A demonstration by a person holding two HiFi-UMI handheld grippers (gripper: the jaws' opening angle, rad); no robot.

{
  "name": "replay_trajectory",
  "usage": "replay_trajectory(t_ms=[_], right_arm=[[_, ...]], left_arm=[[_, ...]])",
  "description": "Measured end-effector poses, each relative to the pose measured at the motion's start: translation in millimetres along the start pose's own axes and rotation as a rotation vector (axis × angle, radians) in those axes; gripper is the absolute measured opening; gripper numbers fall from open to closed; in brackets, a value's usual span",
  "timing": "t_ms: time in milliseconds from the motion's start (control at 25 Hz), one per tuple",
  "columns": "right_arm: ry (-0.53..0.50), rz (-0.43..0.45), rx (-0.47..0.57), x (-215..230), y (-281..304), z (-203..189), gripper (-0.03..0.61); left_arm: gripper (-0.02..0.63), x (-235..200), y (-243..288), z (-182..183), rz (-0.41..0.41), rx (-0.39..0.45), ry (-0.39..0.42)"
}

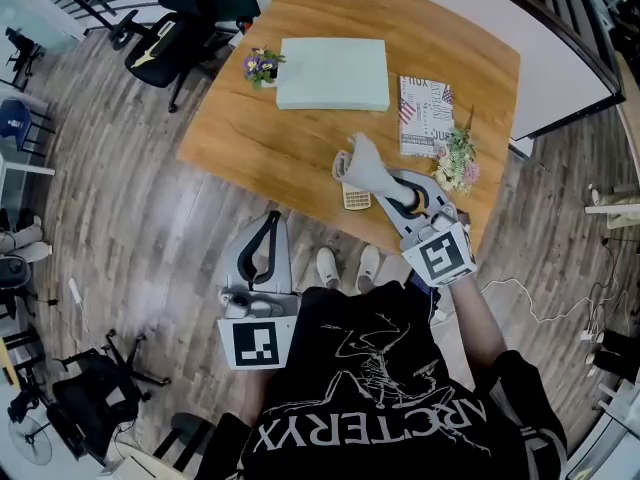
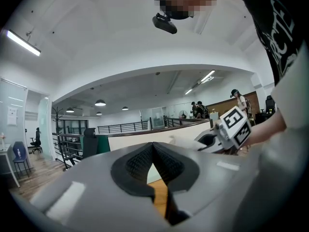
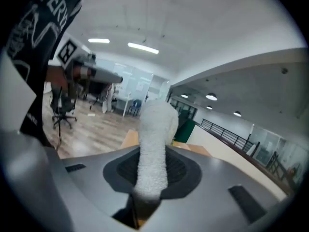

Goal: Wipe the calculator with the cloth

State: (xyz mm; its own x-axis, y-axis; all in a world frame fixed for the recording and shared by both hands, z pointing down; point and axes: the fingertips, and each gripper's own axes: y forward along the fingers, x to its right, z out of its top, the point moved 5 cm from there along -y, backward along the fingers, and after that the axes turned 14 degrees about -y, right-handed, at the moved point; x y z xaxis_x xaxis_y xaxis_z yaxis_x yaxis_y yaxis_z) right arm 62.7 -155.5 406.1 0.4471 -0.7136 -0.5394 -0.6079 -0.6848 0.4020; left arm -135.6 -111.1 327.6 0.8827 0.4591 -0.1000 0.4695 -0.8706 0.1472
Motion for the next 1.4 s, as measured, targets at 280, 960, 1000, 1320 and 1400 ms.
replay_trajectory(t_ms=[280,960,1000,1320,1400], right_arm=[[-0.377,0.343,-0.228,-41,123,-97,0.089],[-0.441,0.583,-0.458,-83,206,-186,0.089],[-0.443,0.590,-0.454,-86,203,-185,0.089],[-0.483,0.644,-0.423,-122,168,-176,0.089],[-0.480,0.656,-0.418,-130,160,-173,0.089]], left_arm=[[0.009,1,-30,-5,0.104,-0.019,-0.010],[0.009,-6,-57,-14,0.212,-0.057,0.002],[0.009,-5,-56,-14,0.208,-0.055,0.003],[0.009,2,-41,-10,0.145,-0.033,-0.001],[0.009,5,-36,-9,0.124,-0.028,-0.002]])
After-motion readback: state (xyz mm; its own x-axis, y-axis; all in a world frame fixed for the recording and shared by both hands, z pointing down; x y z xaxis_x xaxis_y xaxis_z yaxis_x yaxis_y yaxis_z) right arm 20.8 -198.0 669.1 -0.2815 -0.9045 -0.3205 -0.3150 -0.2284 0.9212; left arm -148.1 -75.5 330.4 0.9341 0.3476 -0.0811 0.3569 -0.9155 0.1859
